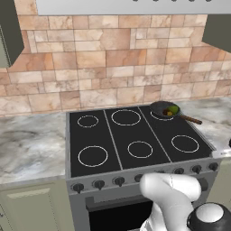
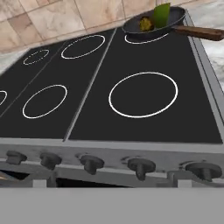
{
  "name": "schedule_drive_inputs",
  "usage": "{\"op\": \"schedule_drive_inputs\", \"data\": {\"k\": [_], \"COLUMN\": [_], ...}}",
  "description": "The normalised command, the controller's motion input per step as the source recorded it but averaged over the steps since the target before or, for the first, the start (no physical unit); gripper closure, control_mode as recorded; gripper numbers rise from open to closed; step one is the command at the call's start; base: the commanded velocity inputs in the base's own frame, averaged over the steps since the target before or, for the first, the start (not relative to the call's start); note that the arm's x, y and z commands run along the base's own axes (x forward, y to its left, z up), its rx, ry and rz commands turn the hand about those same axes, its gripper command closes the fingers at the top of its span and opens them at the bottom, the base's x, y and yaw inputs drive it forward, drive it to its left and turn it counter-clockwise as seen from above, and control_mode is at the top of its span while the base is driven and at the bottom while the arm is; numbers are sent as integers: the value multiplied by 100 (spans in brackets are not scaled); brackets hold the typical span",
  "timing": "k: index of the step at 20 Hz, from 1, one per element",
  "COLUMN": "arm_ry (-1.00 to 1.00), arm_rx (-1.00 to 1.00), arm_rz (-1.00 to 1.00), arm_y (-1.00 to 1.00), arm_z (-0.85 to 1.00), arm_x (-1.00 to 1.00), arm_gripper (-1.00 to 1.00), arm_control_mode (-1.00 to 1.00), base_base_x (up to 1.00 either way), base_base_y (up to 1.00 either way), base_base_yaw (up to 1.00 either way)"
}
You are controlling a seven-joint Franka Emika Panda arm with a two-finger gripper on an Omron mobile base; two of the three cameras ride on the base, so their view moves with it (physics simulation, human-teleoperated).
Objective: Put the sweet potato and lemon wedge in the pan. Then turn on the rear right burner and set the heat to medium.
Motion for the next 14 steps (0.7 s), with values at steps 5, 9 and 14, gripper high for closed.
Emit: {"op": "schedule_drive_inputs", "data": {"k": [5, 9, 14], "arm_ry": [-48, -38, -21], "arm_rx": [4, 0, 0], "arm_rz": [0, 0, 0], "arm_y": [17, 8, 1], "arm_z": [-17, -26, -26], "arm_x": [-13, -1, 0], "arm_gripper": [-100, -100, -100], "arm_control_mode": [-100, -100, -100], "base_base_x": [0, 0, 0], "base_base_y": [0, 0, 0], "base_base_yaw": [0, 0, 0]}}
